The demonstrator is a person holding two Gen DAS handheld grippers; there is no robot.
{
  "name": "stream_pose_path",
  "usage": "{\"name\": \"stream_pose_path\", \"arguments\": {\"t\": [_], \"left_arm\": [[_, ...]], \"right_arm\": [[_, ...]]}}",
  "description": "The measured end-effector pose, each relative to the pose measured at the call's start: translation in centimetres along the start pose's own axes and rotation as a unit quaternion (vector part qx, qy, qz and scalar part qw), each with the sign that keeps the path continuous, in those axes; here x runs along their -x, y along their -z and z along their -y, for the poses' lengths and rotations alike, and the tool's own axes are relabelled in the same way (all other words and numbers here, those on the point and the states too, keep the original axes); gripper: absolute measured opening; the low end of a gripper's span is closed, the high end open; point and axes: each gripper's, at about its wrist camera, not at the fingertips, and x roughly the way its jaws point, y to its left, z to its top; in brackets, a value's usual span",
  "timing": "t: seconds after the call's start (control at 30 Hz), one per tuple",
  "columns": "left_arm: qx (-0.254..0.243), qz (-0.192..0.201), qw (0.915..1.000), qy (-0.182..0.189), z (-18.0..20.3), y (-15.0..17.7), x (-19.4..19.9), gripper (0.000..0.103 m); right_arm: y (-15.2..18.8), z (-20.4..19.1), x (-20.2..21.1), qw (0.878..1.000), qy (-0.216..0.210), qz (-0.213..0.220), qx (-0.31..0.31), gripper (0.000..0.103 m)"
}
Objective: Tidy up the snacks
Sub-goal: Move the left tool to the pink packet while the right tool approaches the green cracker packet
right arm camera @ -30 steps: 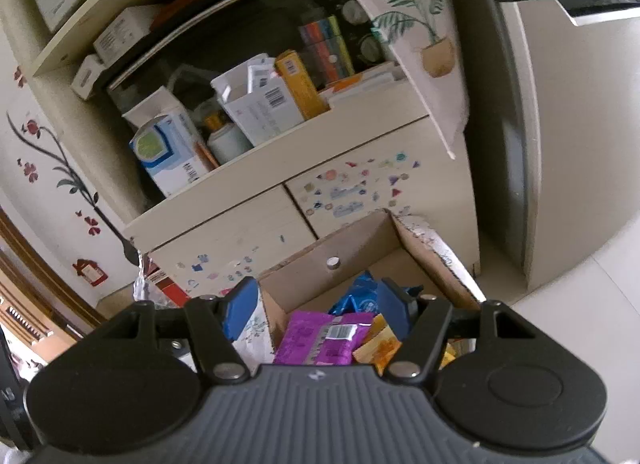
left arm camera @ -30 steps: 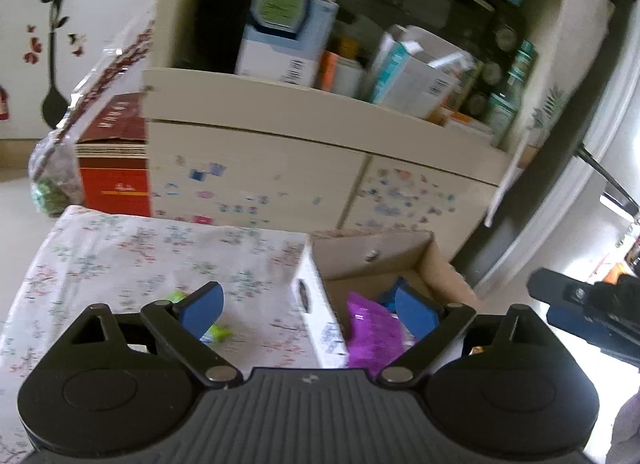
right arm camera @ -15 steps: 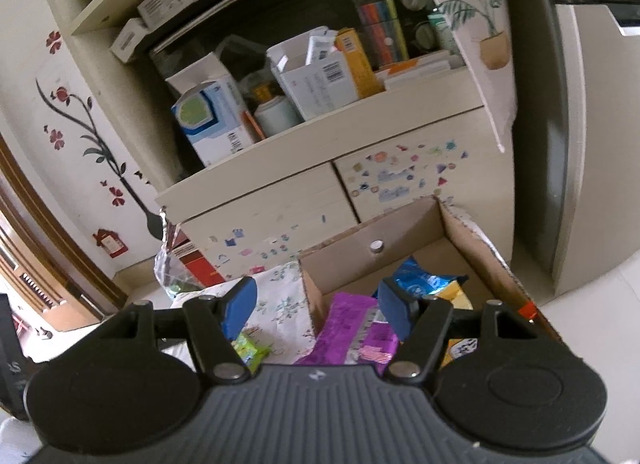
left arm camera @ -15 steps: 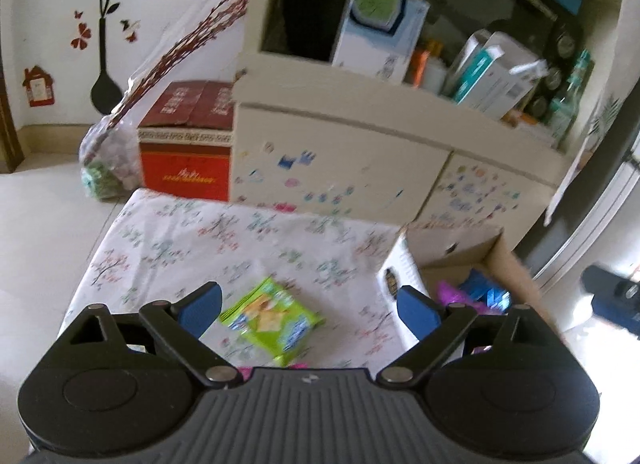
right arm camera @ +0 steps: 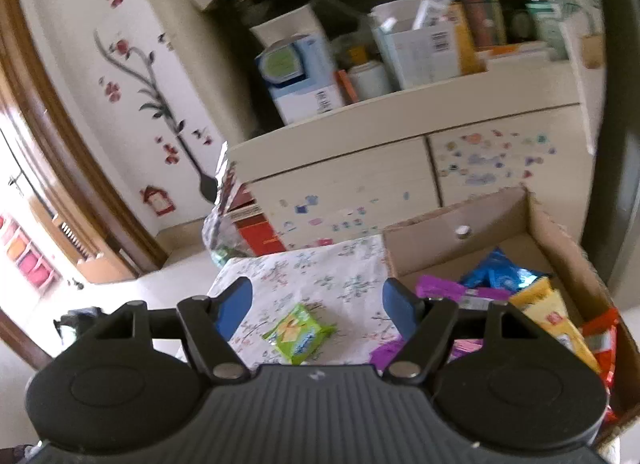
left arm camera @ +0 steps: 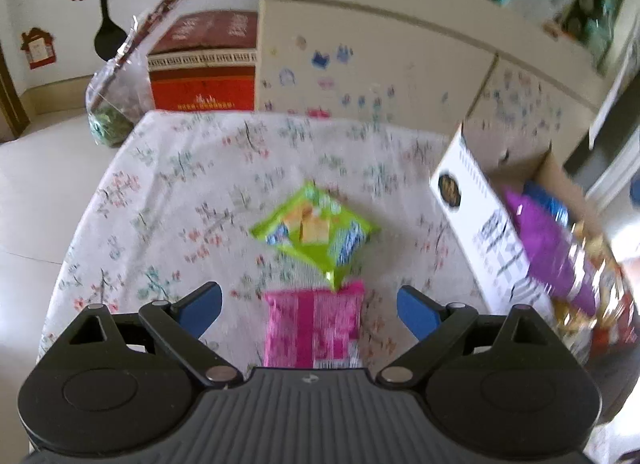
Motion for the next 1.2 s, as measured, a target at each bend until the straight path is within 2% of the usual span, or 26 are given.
{"name": "stream_pose_path", "arguments": {"t": [0.17,0.53,0.7,0.83,1.03,1.2], "left_arm": [[-0.022,-0.017,0.9996,-0.007,0.4,1.3,-1.5,0.097],[-0.024,-0.028,0.9993,-0.011,-0.1,2.7,-3.2,0.096],[-0.016,-0.02,0.9996,-0.008,-1.1,2.8,-2.7,0.087],[0.005,-0.021,0.9997,-0.012,-2.8,2.7,-2.3,0.074],[0.03,-0.022,0.9986,-0.038,-4.7,3.0,-1.6,0.072],[0.038,-0.021,0.9984,-0.036,-5.6,3.1,-1.2,0.072]], "right_arm": [[0.2,-1.0,-2.1,1.0,-0.012,-0.013,0.024,0.073],[1.2,-1.8,-6.6,0.997,-0.031,-0.049,0.052,0.074],[1.5,-1.5,-8.9,0.997,-0.038,-0.058,0.044,0.073],[2.0,-1.9,-10.8,0.995,-0.038,-0.073,0.051,0.073],[3.1,-2.7,-13.7,0.992,-0.043,-0.093,0.066,0.074],[4.0,-3.0,-15.8,0.991,-0.039,-0.105,0.069,0.073]]}}
